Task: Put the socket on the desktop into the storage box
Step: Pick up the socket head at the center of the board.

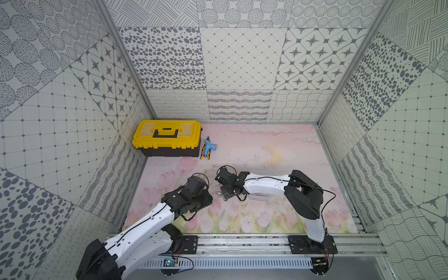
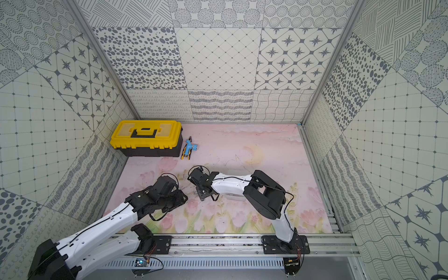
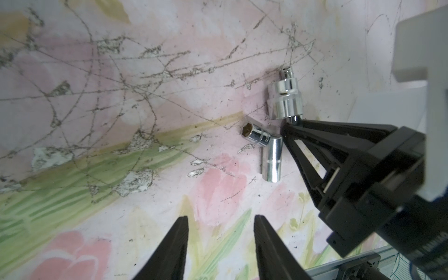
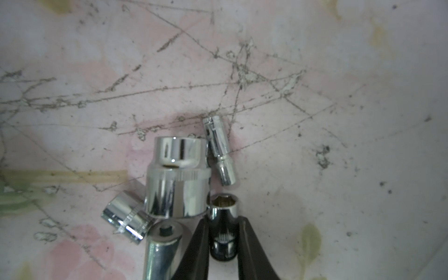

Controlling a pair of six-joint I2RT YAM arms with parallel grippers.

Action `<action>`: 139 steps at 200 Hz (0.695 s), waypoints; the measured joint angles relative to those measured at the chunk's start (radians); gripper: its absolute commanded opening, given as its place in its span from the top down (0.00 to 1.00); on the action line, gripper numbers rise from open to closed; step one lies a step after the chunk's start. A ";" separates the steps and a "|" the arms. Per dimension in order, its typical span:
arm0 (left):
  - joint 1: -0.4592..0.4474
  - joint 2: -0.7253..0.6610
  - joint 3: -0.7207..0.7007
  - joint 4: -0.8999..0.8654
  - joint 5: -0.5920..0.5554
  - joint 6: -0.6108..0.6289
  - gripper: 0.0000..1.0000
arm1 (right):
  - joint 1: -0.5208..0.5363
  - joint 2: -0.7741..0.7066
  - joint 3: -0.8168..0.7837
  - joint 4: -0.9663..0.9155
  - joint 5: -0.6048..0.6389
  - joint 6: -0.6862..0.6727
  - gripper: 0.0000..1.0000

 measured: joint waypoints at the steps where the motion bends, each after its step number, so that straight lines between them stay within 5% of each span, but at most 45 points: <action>1: 0.000 0.000 0.000 0.001 0.000 0.000 0.51 | 0.000 0.000 0.000 0.001 0.000 0.000 0.85; 75: 0.000 -0.011 0.011 0.014 0.016 -0.003 0.51 | 0.008 -0.105 -0.079 0.011 0.024 -0.002 1.00; 139: 0.000 -0.089 0.050 0.084 0.120 -0.026 0.46 | 0.042 -0.554 -0.394 0.196 -0.025 0.025 1.00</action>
